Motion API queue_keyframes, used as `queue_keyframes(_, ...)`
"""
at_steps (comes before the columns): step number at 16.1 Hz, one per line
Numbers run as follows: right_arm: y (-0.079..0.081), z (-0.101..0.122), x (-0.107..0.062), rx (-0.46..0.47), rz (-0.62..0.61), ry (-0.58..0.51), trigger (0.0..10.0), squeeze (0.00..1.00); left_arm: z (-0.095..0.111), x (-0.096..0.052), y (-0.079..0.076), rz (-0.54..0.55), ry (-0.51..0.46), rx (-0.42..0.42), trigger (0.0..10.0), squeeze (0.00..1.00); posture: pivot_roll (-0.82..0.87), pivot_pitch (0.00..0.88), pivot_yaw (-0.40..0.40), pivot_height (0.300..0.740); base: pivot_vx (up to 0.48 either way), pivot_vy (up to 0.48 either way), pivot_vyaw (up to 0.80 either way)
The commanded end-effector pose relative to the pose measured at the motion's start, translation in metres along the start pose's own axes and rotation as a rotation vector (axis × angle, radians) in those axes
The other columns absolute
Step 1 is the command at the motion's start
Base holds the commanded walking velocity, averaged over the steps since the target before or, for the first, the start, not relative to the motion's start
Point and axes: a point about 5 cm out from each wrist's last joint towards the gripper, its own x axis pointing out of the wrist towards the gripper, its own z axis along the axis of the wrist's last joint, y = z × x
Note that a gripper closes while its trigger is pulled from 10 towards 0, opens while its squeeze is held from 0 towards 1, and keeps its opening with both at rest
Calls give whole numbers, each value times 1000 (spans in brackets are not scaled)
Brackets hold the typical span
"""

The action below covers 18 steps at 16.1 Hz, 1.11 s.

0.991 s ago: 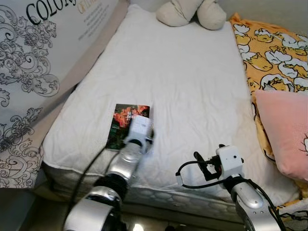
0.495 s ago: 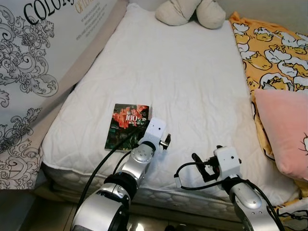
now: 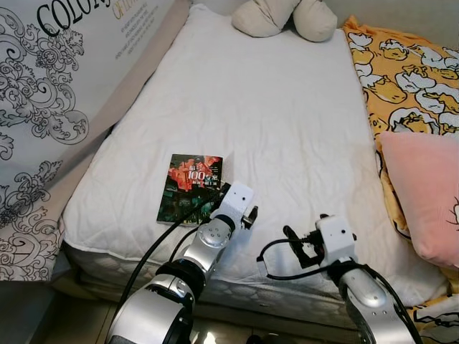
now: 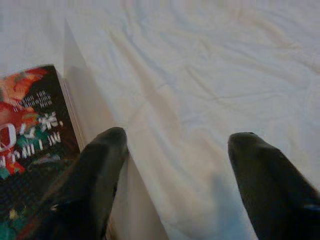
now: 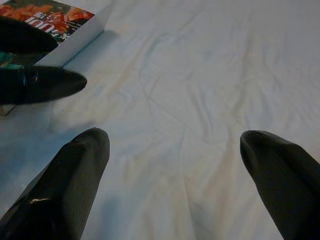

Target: Clean up the room

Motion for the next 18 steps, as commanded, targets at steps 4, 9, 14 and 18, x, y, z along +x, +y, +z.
queue_keyframes(4,0,-2,0,-5,-2,15,10000,0,33,7,9,-2,-108,-86,0,0,-100,80,-58,740,0,0,0)
queue_keyframes(9,2,-2,1,-1,-2,17,10000,0,37,8,19,-1,-90,-126,0,0,-99,84,-56,740,0,0,0)
queue_keyframes(14,0,-2,0,-2,-11,16,10000,0,75,0,69,189,-297,-98,0,0,-103,87,-54,740,0,0,0)
queue_keyframes(18,-1,-1,2,1,-17,8,10000,0,62,-12,94,228,-312,-55,0,0,-86,86,-59,740,0,0,0)
